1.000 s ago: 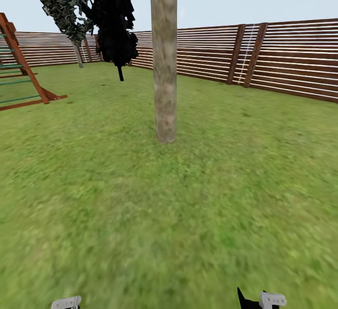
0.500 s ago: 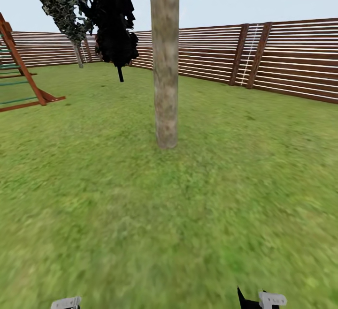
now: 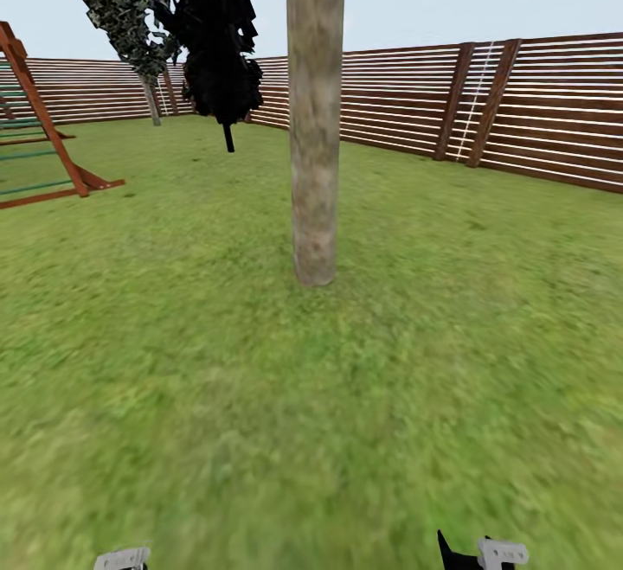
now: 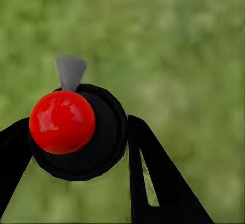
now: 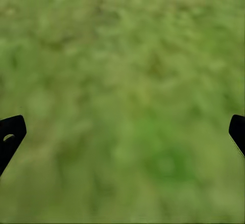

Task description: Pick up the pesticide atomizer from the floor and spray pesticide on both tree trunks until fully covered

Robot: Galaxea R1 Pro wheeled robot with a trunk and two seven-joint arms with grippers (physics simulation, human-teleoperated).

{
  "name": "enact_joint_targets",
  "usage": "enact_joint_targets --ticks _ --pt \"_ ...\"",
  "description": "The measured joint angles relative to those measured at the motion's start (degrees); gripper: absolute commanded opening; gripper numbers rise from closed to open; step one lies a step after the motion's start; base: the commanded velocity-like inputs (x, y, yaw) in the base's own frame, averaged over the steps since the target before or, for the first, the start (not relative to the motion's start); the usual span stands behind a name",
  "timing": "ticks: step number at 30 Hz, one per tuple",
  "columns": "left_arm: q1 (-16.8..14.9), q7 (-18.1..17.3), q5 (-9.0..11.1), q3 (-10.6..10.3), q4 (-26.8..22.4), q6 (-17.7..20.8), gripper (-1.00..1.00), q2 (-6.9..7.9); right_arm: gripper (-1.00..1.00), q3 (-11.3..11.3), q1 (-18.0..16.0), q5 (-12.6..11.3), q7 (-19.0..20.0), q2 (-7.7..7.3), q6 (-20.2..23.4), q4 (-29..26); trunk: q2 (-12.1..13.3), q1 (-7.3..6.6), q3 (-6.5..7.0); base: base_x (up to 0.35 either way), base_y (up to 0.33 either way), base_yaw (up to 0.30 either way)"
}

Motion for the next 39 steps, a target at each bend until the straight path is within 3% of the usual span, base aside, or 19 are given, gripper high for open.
enact_joint_targets --ticks 31,39 --pt "0.00 0.00 0.00 -0.08 0.00 0.00 -1.00 0.00 1.00 0.00 0.00 0.00 0.00 0.00 0.00 0.00 0.00 0.00 0.00 0.339 0.000 0.000" --pt "0.00 0.00 0.00 -0.07 0.01 0.00 -1.00 0.00 1.00 0.00 0.00 0.00 0.00 0.00 -0.01 0.00 0.00 0.00 0.67 0.339 0.000 -0.019"
